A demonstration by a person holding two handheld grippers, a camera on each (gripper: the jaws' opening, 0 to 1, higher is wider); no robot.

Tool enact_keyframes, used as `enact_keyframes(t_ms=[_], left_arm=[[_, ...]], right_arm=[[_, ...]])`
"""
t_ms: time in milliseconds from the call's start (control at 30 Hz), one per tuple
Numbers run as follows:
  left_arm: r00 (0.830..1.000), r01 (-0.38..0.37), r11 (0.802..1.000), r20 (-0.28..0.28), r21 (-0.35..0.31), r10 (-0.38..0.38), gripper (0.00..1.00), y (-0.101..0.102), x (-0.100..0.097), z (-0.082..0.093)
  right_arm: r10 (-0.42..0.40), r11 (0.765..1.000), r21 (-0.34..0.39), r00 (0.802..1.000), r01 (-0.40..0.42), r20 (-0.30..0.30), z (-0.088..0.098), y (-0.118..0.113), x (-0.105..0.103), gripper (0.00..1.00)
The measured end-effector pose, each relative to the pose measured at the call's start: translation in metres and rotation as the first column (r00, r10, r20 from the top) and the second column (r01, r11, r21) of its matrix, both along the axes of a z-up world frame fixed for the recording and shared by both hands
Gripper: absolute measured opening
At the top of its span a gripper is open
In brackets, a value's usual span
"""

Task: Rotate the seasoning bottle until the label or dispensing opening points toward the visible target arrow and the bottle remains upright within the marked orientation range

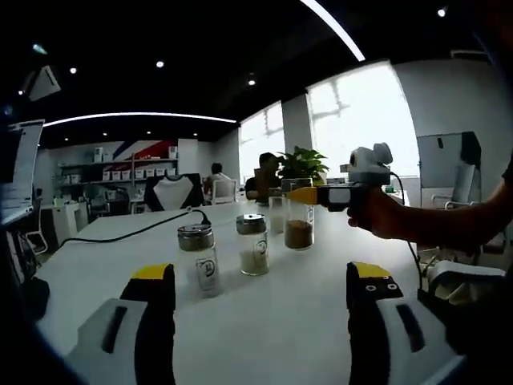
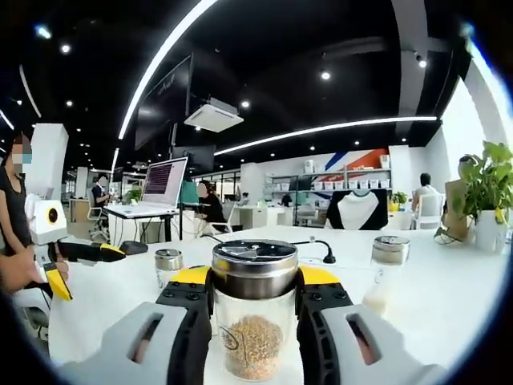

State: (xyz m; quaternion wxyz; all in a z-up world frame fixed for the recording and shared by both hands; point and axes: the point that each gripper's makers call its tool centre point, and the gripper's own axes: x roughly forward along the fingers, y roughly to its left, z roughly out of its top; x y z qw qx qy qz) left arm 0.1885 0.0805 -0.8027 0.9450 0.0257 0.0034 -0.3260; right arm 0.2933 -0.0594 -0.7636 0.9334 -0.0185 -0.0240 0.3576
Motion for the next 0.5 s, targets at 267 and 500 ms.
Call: enact_keyframes(t_ms=[267,500], left_arm=[[1.000,0.000,1.000,-0.001,0.008,0.000,0.93,0.001,-0.001,-0.001],[1.000,0.000,1.000,-0.011,0.011,0.000,0.92,0.001,0.000,-0.004]], right_arm=[[0.025,0.999,-0.034,1.000,-0.025,0.010,-0.012,-0.002,0.008,0.38],[0.041,0.999,0.010,0.999,-0.041,0.000,-0.015,-0.004,0.014,0.38]])
